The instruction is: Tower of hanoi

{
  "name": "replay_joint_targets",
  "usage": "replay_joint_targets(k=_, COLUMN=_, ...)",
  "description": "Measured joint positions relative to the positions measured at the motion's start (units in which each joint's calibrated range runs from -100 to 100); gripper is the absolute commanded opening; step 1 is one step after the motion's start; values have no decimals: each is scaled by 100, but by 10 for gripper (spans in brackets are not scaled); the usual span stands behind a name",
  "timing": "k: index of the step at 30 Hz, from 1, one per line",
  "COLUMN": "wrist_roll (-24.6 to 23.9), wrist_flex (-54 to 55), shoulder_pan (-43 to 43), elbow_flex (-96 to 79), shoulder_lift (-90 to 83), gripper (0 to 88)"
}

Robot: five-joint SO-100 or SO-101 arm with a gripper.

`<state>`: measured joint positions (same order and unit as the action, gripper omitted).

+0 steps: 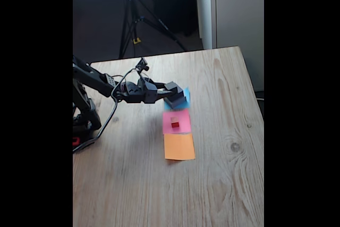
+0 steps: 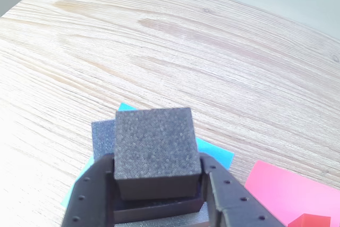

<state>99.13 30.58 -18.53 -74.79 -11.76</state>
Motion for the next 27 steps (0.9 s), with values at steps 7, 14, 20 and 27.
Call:
replay_joint_targets(k=7, wrist_roll=0, wrist_flex=0, shoulder_pan=0, elbow_flex=0, shoulder_lift=17, gripper=161)
replay_joint_targets(k=14, wrist_roll=0, wrist_flex=8, shoulder_pan=0, elbow_flex=130, shoulder_lift=120, gripper=256)
replay_joint_targets(k=20, wrist_roll=-35, wrist_flex=8, shoulder_pan=0, elbow_flex=130, shoulder_lift=111, gripper=268)
replay_joint_targets(k=27, wrist_roll=-590, wrist_flex=-921, shoulder_pan=0, elbow_flex=122, shoulder_lift=-1043, gripper=243)
